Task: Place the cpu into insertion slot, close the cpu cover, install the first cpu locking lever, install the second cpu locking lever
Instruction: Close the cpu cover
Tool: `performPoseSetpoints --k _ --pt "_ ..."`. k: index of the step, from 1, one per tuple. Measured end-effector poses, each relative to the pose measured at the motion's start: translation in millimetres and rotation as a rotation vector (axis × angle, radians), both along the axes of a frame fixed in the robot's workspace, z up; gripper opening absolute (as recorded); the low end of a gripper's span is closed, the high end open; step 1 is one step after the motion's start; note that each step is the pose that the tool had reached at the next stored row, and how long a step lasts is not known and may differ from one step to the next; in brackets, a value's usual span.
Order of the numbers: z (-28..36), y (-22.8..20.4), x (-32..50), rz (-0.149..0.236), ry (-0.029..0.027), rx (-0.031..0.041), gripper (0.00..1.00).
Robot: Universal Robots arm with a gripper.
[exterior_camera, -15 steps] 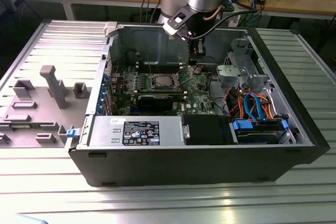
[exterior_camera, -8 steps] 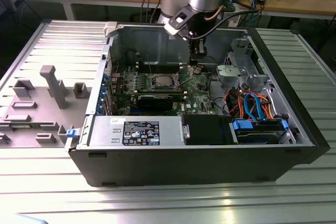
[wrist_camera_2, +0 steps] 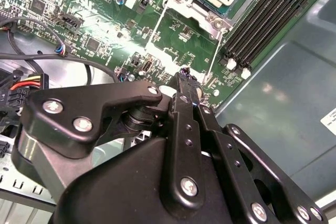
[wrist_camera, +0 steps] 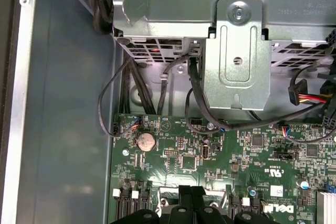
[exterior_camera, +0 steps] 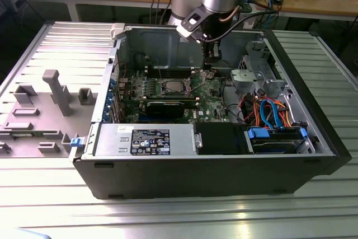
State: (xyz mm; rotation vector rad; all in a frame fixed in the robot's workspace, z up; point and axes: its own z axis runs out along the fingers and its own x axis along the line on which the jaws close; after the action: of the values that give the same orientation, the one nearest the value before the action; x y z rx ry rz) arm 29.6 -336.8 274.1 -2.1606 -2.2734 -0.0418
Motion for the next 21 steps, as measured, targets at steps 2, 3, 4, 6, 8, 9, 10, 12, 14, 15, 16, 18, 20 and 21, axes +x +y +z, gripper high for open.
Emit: performPoseSetpoints --k 2,3,4,6,8,9,10,12,14,15,16,18,20,21 --pt "0.0 0.0 1.3 0.0 0.0 0.0 0.11" --pt "0.0 0.0 2.0 0.0 0.0 0.0 0.11" --pt "0.0 0.0 2.7 0.0 0.0 0.0 0.11" --pt "0.0 0.0 4.4 0.0 0.0 0.0 0.11" --pt "0.0 0.0 6.0 0.0 0.0 0.0 0.11" --pt "0.0 0.1 6.8 0.0 0.0 0.0 0.11" --pt "0.0 0.2 7.6 0.0 0.0 -0.0001 0.11" --pt "0.0 0.5 9.6 0.0 0.0 0.0 0.11" --pt "-0.5 0.9 12.5 0.0 0.0001 -0.0002 0.11" --pt "-1.0 0.9 13.4 0.0 0.0 0.0 0.11" --pt "-1.2 0.9 13.9 0.0 0.0001 0.0 0.11" --pt "-1.7 0.9 15.3 0.0 0.0 -0.0001 0.11" --pt "-2.0 0.9 16.2 0.0 0.0001 -0.0001 0.11" --pt "-2.3 0.9 16.8 0.0 0.0 -0.0001 0.11"
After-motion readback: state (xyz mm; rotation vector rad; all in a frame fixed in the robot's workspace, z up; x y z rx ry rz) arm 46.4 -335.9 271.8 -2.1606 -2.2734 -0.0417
